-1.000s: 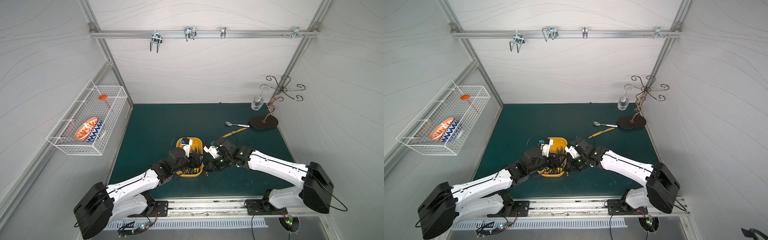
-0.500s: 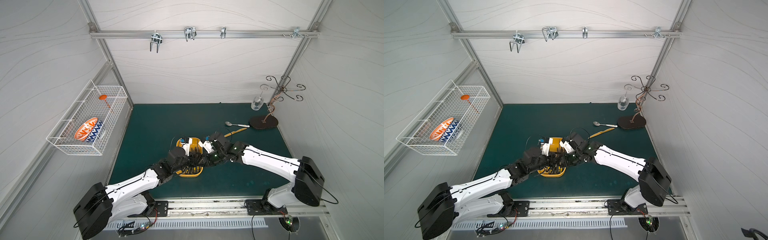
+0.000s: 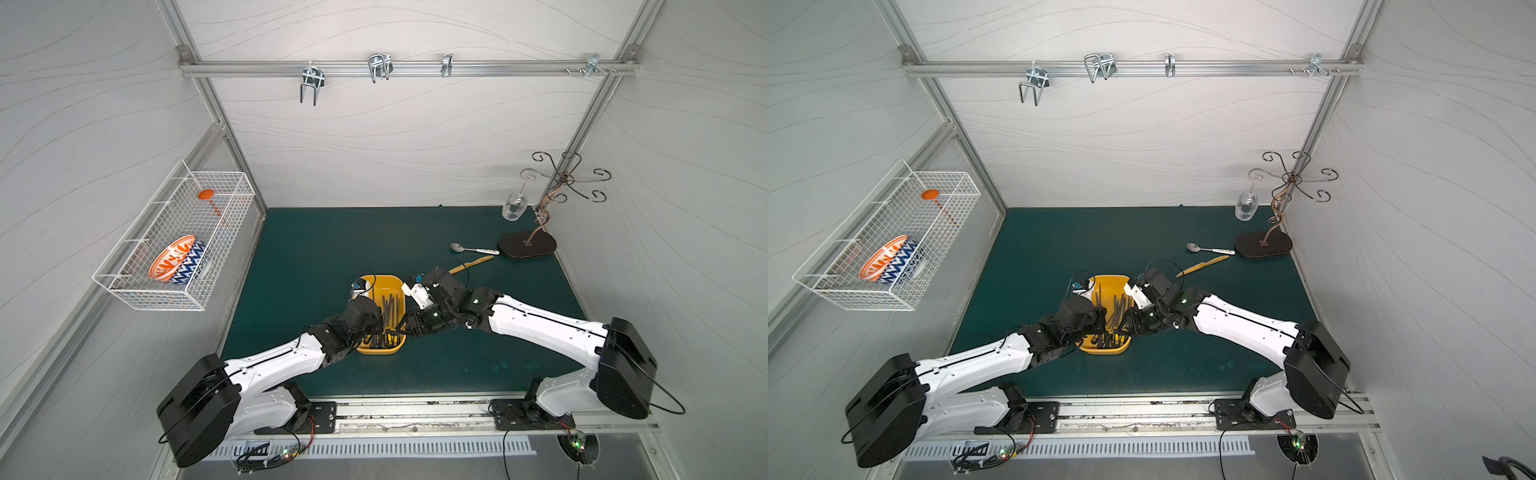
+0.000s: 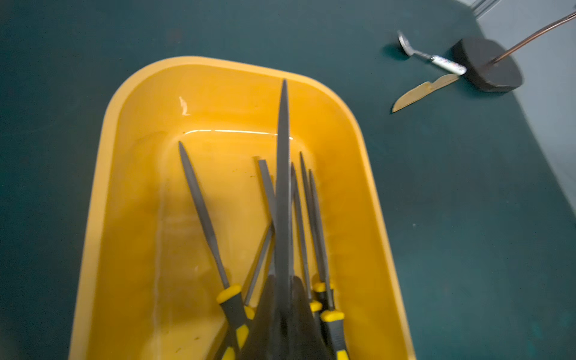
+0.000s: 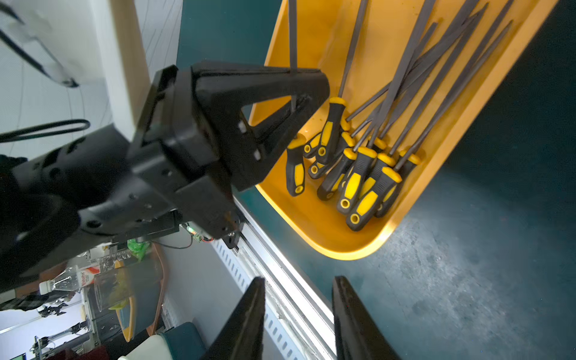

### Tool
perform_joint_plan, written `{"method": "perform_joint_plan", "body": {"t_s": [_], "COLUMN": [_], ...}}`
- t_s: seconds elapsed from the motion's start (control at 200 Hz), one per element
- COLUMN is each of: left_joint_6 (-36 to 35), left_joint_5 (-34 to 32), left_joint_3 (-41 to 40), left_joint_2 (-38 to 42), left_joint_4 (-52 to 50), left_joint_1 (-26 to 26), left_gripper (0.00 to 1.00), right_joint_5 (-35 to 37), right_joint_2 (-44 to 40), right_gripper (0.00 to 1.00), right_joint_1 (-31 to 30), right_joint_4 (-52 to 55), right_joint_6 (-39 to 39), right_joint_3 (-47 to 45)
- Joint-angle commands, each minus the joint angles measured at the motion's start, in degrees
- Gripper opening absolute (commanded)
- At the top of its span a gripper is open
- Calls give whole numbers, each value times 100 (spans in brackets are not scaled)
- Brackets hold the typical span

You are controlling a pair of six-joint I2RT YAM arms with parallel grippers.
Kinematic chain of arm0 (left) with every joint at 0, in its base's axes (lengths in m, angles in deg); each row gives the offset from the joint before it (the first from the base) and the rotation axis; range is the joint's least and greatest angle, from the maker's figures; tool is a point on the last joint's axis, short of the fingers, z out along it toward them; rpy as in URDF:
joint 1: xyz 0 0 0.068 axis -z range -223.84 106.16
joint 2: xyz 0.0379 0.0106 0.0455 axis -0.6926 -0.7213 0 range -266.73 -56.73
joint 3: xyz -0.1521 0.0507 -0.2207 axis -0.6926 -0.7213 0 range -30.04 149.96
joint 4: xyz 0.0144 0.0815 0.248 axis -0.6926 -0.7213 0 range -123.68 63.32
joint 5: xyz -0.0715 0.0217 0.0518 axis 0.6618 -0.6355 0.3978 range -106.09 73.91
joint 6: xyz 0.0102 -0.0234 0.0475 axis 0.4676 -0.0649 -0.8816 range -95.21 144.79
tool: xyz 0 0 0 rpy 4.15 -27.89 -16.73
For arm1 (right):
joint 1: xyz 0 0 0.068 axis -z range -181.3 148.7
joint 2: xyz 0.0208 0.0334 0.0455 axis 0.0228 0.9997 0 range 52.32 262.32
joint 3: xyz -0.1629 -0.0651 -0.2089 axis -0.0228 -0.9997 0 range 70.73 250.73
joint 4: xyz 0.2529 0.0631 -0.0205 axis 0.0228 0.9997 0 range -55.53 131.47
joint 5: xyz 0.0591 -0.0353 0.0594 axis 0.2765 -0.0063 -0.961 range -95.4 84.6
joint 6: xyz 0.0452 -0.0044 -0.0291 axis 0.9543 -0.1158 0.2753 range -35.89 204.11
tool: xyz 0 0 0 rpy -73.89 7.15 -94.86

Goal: Put the file tool into the storage box
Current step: Place the file tool in the storage box.

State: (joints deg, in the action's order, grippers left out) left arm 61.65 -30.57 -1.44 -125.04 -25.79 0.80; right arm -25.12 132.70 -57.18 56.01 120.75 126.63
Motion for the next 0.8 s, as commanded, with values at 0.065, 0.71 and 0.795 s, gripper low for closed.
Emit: {"method": "perform_joint_plan", "body": {"t_s": [0.065,0.71,0.795], "left_joint_6": [-111,-2463,-2807], "left_joint_5": [-75,-2448,-2454], "left_joint_3": [512,689,536], "left_joint_2": [-536,1077,966], "left_joint_4": [125,-373,-164], "left_joint_1": [-25,-1170,-1874], "left_gripper": [5,100,100], "right_joint_5": [217,3117,4178], "right_joint_2": [-324,-2050,-2226], "right_gripper": [40,44,49], "right_joint_1": [-20,3977,4264], "right_joint_4": [-111,1033,203], "right_joint_6": [18,-215,-467], "right_joint_3": [-277,-989,-1451]}}
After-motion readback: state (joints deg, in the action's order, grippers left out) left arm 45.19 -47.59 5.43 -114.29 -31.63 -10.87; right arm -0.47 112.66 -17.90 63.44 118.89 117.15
